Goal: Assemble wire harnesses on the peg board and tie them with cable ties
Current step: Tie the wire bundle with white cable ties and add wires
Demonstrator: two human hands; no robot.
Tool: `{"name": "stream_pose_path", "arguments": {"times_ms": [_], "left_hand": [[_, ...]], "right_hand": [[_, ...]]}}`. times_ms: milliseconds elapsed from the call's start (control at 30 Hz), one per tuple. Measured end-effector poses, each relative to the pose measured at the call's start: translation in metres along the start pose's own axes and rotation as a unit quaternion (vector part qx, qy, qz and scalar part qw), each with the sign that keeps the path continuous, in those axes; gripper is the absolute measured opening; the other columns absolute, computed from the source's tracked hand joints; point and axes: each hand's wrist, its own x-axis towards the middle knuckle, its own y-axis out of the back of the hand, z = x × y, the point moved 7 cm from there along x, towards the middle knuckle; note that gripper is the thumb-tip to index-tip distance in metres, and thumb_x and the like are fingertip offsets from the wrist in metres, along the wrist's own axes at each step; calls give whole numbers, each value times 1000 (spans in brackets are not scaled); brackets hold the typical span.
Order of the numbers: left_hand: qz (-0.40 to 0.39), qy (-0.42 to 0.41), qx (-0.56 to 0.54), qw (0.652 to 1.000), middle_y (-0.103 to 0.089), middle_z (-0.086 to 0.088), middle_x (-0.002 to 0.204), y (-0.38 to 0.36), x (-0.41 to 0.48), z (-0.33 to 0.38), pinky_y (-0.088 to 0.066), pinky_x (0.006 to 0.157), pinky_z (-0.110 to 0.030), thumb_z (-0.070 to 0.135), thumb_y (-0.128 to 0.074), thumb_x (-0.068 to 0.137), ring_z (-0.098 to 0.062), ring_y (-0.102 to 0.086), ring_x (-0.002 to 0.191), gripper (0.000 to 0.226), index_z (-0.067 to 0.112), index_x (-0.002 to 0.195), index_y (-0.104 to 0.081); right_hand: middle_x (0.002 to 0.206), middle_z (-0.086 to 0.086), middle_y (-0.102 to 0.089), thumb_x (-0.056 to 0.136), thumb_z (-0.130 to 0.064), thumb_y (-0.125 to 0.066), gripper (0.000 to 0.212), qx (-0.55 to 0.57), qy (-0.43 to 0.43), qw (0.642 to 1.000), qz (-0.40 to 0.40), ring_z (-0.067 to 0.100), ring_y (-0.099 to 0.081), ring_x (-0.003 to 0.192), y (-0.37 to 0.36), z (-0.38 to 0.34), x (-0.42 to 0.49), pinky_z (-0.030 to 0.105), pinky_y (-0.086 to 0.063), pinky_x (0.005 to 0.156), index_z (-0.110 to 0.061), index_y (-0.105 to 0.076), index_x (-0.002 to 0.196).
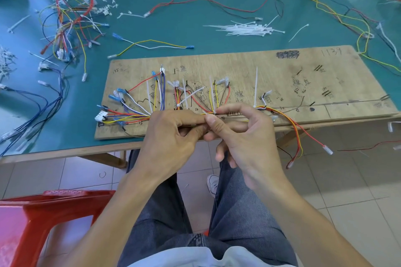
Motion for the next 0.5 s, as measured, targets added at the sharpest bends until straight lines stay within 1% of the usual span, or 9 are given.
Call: {"name": "stream_pose_path", "arguments": {"times_ms": [67, 133, 233, 300, 333, 367, 433, 467, 500], "left_hand": [[-2, -1, 8, 1000, -67, 7, 67, 0, 0, -1, -36, 52, -26, 14, -76, 96, -10, -38, 56, 16, 27, 90, -84], [-11, 8, 16, 1000, -70, 9, 67, 0, 0, -2, -37, 51, -26, 16, -75, 96, -8, -37, 54, 16, 28, 90, -84], [-30, 36, 16, 999, -71, 4, 67, 0, -1, -5, -46, 51, -35, 21, -71, 94, -8, -39, 50, 16, 31, 90, -83], [-41, 63, -27, 997, -75, 1, 71, 1, -1, -7, -57, 60, -39, 23, -62, 93, -8, -58, 55, 21, 28, 93, -83], [-46, 78, -62, 994, -77, 1, 76, 0, -1, -7, -61, 70, -39, 23, -59, 95, -8, -71, 68, 24, 25, 95, -83], [-48, 89, -82, 991, -79, 1, 80, 1, -1, -7, -62, 80, -37, 26, -58, 98, -11, -76, 79, 24, 24, 97, -83], [-34, 90, -71, 993, -79, 5, 79, 3, 1, -4, -60, 81, -26, 34, -61, 103, -9, -78, 84, 19, 26, 99, -78], [-28, 95, -67, 993, -79, 6, 77, 3, 3, -4, -60, 80, -27, 35, -63, 104, -9, -78, 82, 15, 26, 100, -75], [-30, 105, -71, 991, -79, 5, 76, 2, 4, -3, -62, 80, -33, 33, -64, 104, -13, -78, 81, 11, 25, 101, -72]], "right_hand": [[74, 14, -77, 92, -28, -82, 15, 6, 0, 1000, -25, 20, -57, 37, -2, 0, 1, 17, -31, 35, -20, -78, 103], [73, 16, -76, 92, -24, -81, 14, 27, -6, 999, -40, 18, -56, 39, -3, 1, 2, 17, -32, 36, -17, -82, 103], [72, 20, -74, 92, -16, -80, 11, 69, -17, 996, -53, 18, -54, 40, -4, 3, 4, 20, -37, 37, -11, -82, 101], [71, 19, -73, 92, -15, -79, 10, 77, -17, 995, -56, 18, -54, 42, -6, 4, 5, 22, -39, 39, -10, -82, 100], [71, 19, -73, 92, -16, -79, 10, 76, -13, 995, -55, 18, -54, 42, -6, 4, 6, 22, -41, 40, -10, -82, 100], [71, 18, -73, 91, -17, -80, 10, 74, -10, 996, -55, 18, -55, 43, -7, 4, 6, 22, -42, 41, -11, -83, 99], [71, 17, -74, 91, -18, -80, 11, 75, -8, 996, -56, 18, -56, 43, -9, 5, 6, 22, -43, 41, -11, -83, 99], [71, 18, -74, 91, -19, -80, 12, 78, -9, 995, -57, 18, -57, 44, -9, 5, 5, 23, -44, 41, -11, -82, 99], [71, 18, -74, 90, -20, -81, 14, 80, -9, 995, -57, 18, -58, 44, -9, 6, 5, 23, -44, 42, -10, -82, 100]]}}
